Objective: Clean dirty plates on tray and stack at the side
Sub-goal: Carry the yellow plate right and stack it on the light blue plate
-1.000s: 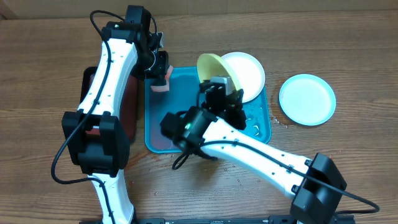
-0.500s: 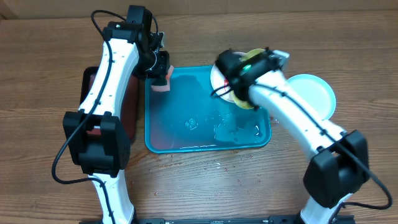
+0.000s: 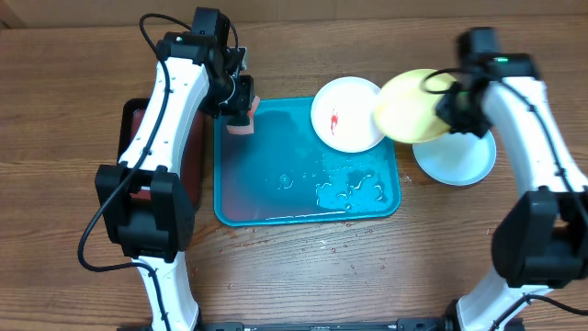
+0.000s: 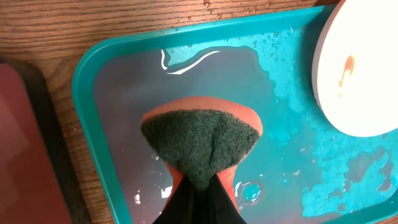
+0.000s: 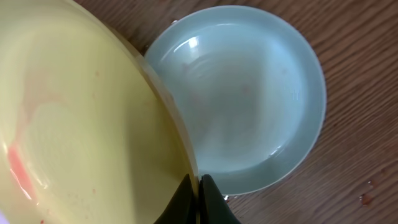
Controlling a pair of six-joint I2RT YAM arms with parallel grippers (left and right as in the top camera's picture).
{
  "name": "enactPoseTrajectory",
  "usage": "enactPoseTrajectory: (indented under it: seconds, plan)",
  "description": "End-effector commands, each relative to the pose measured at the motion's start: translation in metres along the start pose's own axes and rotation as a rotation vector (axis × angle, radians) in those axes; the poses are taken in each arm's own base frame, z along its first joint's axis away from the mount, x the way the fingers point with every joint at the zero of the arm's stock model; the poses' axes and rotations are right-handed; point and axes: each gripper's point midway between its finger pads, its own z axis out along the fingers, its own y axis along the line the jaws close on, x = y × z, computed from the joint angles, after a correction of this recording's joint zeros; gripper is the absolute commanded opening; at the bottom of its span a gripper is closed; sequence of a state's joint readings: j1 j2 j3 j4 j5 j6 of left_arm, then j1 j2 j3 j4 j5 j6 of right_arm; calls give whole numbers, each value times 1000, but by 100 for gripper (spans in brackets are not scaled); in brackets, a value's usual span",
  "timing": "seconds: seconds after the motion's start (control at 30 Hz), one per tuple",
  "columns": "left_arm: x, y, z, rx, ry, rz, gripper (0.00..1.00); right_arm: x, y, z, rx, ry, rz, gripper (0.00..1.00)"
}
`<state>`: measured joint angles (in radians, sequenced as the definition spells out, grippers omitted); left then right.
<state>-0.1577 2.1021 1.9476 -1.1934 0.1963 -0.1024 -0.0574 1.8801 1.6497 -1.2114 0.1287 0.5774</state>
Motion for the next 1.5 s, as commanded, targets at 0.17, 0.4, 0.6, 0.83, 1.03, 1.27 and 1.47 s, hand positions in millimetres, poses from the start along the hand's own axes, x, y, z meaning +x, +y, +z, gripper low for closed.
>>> enactPoseTrajectory:
  seconds: [0.17, 0.4, 0.6, 0.83, 1.03, 1.27, 1.47]
  plan:
    - [-6, -9, -1, -2, -23, 14, 4, -12, -67, 5, -21, 80, 117, 4]
    - [-8, -10, -1, 0, -30, 16, 4, 3, -101, 37, 55, 123, 165, 4]
    - [-8, -10, -1, 0, -33, 16, 4, 7, -102, 56, 48, 112, 165, 20]
    - [-8, -10, -1, 0, -33, 9, 4, 4, -80, 50, -70, 127, 63, 31]
    - [-8, -10, -1, 0, -32, 9, 4, -4, -10, 6, -416, 137, -95, 37]
    - [-8, -10, -1, 0, -33, 11, 4, 20, 67, -6, -563, 130, -186, 40]
    - [-8, -10, -1, -4, -33, 11, 4, 53, 101, 23, -424, 90, -154, 39]
